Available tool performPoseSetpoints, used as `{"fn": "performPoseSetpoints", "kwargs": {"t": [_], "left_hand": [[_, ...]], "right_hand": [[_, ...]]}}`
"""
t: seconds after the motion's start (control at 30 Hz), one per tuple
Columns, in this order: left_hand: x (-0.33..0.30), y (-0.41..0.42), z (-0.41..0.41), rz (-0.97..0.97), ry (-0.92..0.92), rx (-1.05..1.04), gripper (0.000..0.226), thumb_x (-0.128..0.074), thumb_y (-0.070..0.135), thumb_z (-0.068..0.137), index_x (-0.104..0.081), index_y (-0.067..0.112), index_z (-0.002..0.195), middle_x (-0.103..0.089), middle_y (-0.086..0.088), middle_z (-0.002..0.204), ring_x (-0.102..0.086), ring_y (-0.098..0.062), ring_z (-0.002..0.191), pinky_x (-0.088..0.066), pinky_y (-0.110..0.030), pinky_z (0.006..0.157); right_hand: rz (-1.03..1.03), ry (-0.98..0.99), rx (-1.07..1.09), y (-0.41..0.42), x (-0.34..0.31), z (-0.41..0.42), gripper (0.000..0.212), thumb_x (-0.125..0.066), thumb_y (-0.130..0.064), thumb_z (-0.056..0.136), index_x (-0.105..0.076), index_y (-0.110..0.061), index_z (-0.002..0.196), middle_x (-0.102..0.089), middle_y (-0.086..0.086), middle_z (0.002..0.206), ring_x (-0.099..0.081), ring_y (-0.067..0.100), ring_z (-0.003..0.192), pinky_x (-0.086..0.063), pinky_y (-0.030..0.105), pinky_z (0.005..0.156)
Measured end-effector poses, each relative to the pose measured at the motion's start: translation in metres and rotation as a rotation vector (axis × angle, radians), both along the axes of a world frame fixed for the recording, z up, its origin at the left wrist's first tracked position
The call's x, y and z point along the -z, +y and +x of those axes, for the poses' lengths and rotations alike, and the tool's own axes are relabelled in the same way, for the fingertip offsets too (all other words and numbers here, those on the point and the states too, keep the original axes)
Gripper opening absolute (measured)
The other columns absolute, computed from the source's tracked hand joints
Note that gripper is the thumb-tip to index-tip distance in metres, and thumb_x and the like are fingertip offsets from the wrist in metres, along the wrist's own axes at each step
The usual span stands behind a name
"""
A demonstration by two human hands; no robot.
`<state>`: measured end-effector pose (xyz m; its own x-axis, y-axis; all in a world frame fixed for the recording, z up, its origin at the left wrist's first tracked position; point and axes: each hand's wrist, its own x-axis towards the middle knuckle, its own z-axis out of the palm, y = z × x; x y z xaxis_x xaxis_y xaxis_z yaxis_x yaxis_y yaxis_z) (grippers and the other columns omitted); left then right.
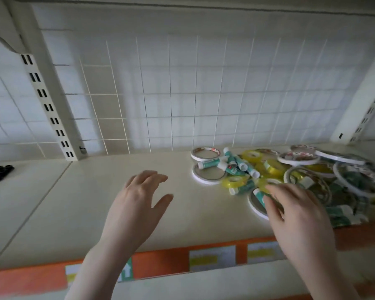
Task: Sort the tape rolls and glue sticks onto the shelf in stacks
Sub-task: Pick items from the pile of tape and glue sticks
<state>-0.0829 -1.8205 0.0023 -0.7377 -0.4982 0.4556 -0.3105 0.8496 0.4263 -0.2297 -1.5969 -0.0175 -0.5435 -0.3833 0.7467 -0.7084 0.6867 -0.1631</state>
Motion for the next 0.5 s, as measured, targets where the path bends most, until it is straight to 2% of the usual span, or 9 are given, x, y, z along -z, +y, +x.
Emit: {"fn": "performPoseSetpoints", "kwargs": {"t": [0.3, 0.4, 0.5], "left_hand": [[-0.002, 0.017, -0.047, -0.030, -0.049, -0.012, 0.036, -0.064, 0.033, 0.084, -0.060, 0.021, 0.118, -0.055, 0.009, 0.122, -0.049, -0.015, 0.114, -0.036, -0.023, 0.085], [-0.003, 0.025, -0.064, -0.054, -0.058, 0.059, 0.035, -0.061, 0.034, 0.086, -0.059, 0.023, 0.120, -0.055, 0.011, 0.121, -0.049, -0.013, 0.112, -0.037, -0.022, 0.083], [-0.005, 0.035, -0.085, -0.074, -0.117, 0.181, 0.039, -0.055, 0.038, 0.090, -0.053, 0.027, 0.127, -0.051, 0.013, 0.128, -0.044, -0.010, 0.118, -0.040, -0.026, 0.091]], "right_hand": [[0.057, -0.047, -0.081, 0.004, 0.000, -0.047, 0.017, -0.070, -0.008, 0.075, -0.070, -0.004, 0.092, -0.068, 0.010, 0.085, -0.062, 0.030, 0.074, -0.056, 0.040, 0.063], [0.035, -0.047, -0.080, 0.004, 0.002, -0.058, 0.019, -0.068, -0.008, 0.076, -0.070, -0.003, 0.095, -0.069, 0.012, 0.088, -0.064, 0.031, 0.077, -0.056, 0.040, 0.066], [0.012, -0.036, -0.066, 0.006, 0.003, -0.064, 0.020, -0.069, -0.005, 0.075, -0.071, -0.001, 0.095, -0.069, 0.013, 0.088, -0.064, 0.032, 0.077, -0.055, 0.040, 0.068]]}}
